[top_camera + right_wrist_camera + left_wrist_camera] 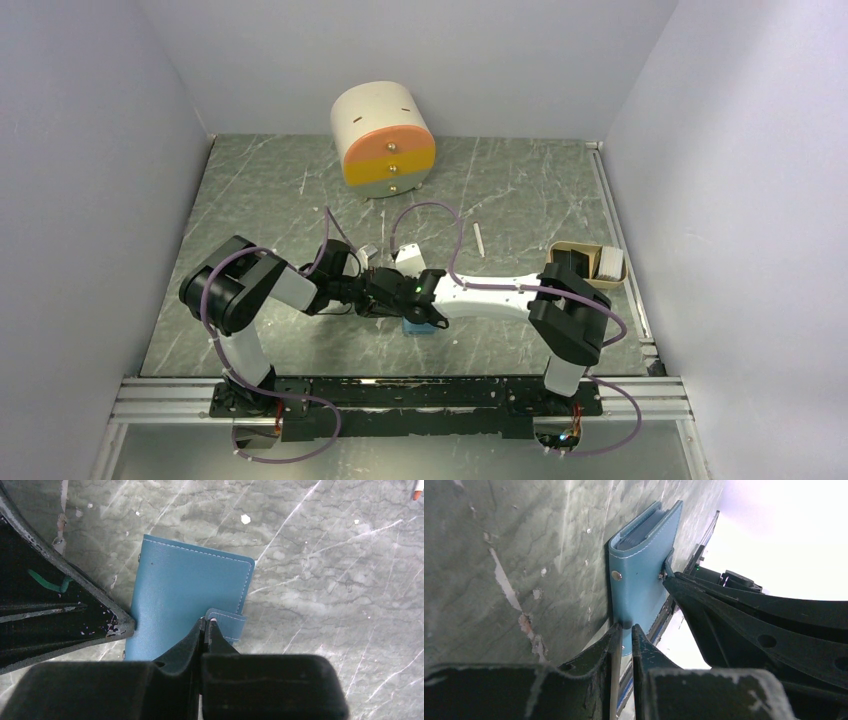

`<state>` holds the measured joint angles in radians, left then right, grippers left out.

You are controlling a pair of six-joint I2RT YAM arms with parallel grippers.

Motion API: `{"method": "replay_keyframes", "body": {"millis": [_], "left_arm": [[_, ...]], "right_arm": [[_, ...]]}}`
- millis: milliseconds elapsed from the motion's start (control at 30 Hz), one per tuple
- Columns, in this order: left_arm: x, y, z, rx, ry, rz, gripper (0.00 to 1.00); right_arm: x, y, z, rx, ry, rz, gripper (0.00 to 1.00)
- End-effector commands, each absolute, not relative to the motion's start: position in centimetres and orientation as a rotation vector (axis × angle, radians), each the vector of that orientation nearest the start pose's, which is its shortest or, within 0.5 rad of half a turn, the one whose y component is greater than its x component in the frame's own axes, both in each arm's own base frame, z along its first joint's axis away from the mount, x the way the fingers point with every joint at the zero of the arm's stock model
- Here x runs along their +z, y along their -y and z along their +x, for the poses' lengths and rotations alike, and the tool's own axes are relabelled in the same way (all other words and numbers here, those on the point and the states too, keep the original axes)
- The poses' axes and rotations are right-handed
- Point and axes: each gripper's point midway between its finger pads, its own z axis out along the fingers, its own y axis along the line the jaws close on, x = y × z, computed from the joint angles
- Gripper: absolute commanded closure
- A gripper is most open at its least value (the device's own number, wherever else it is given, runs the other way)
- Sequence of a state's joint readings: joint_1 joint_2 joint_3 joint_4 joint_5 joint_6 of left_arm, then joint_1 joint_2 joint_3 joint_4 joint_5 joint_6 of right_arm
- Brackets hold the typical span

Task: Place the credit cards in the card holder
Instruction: Close the card holder at the center of the board.

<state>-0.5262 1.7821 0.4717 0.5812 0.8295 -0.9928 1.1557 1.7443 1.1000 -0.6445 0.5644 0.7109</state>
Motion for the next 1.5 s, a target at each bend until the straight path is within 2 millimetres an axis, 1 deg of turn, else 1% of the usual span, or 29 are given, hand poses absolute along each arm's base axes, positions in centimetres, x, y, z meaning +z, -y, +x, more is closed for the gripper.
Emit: {"method": "replay_keyframes", "body": {"millis": [0, 333, 500, 867, 1100, 1267, 1467], "left_arm": [[2.6, 28.8, 18.6, -1.673, -2.611, -0.06, 0.82], [2.6, 28.8, 18.5, -1.673, -2.613, -0.061, 0.82], [2.5, 28.8, 18.5, -1.67, -2.617, -0.061, 0.82], [2.5, 28.7, 18.4, -1.673, -2.614, -0.06, 0.82], [2.5, 28.6, 18.3, -1.671, -2.615, -0.063, 0.82], [2.4, 28.6, 18.2, -1.676, -2.616, -0.062, 0.82], [2.3, 28.6, 18.1, -1.674, -2.618, -0.066, 0.82]], "right_arm": [[4.7, -28.8, 20.6, -0.11, -2.441, -0.412, 1.0], [3.2, -29.3, 19.6, -0.109, -2.481, -0.459, 1.0], [2.3, -29.1, 19.0, -0.122, -2.501, -0.476, 1.0], [1.1, -28.6, 18.8, -0.151, -2.512, -0.495, 1.0], [0.5, -29.0, 18.4, -0.108, -2.534, -0.51, 1.0], [-0.4, -28.9, 18.0, -0.078, -2.559, -0.517, 1.0], [-1.0, -28.8, 18.2, -0.04, -2.577, -0.511, 1.0]]}}
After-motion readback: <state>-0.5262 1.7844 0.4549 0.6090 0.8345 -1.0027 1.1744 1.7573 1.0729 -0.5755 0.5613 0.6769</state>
